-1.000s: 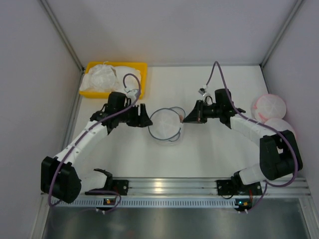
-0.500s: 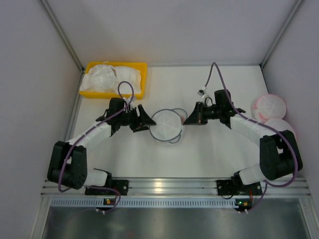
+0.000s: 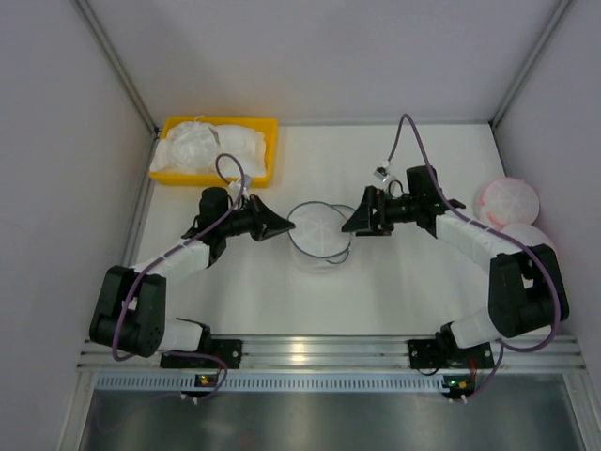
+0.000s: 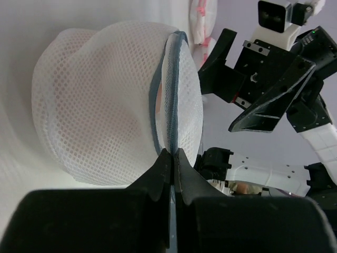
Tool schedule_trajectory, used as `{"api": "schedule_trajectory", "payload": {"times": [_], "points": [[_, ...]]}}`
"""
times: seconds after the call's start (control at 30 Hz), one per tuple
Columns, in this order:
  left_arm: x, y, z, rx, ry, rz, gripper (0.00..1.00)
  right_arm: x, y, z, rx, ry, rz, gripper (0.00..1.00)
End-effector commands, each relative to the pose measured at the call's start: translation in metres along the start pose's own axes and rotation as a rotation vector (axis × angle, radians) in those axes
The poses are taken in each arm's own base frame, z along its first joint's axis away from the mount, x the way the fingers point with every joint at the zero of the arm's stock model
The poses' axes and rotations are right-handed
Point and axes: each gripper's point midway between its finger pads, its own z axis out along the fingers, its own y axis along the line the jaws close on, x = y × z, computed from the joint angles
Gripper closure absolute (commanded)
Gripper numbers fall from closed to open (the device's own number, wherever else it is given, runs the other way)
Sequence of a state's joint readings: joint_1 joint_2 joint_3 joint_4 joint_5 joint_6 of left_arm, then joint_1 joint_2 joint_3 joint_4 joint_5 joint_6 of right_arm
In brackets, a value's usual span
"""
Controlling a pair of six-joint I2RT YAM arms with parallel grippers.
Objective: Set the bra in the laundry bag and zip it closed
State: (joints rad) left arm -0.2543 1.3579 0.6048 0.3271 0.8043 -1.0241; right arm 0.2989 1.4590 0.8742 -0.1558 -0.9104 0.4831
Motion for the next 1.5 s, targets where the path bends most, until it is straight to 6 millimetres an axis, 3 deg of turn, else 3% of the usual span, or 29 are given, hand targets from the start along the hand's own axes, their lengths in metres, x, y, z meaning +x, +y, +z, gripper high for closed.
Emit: {"api": "schedule_trajectory", "payload": {"times": [0.0,0.03,0.23,0.5,0.6,0.83,0.87,1.0,1.2,1.47], "points": [[-0.012,-0.025,-0.005,0.100,-0.033,0.019,1.00,-0.016,0.014,-0.018,-0.008,-0.044,-0.039,0.04],[-0.013,-0.025,-0.005,0.101,-0.035,0.007,1.00,-0.012,0.011,-0.019,-0.001,-0.037,-0.016,0.00],[-0.010,-0.031,-0.006,0.141,-0.002,-0.015,1.00,0.006,-0.007,-0.014,0.022,0.013,0.061,0.01],[-0.007,-0.037,-0.005,0.180,0.039,-0.029,1.00,-0.011,-0.011,0.001,-0.042,-0.019,0.067,0.01],[-0.005,-0.038,-0.002,0.199,0.059,-0.071,1.00,-0.008,-0.015,0.010,-0.073,0.007,0.077,0.01],[-0.006,-0.035,0.008,0.190,0.066,-0.068,1.00,-0.012,0.004,0.012,-0.157,-0.020,0.031,0.01],[-0.007,-0.031,0.012,0.182,0.066,-0.073,1.00,-0.011,0.009,0.013,-0.167,-0.014,0.018,0.03],[-0.014,-0.016,0.021,0.131,0.055,-0.070,1.00,-0.005,0.012,0.013,-0.184,0.011,0.015,0.31],[-0.023,-0.005,0.025,0.060,0.019,-0.025,1.00,0.001,0.008,0.014,-0.177,0.029,0.023,0.61],[-0.041,-0.008,0.029,0.005,-0.017,0.075,1.00,0.009,0.012,0.023,-0.210,0.098,0.038,0.81]]}}
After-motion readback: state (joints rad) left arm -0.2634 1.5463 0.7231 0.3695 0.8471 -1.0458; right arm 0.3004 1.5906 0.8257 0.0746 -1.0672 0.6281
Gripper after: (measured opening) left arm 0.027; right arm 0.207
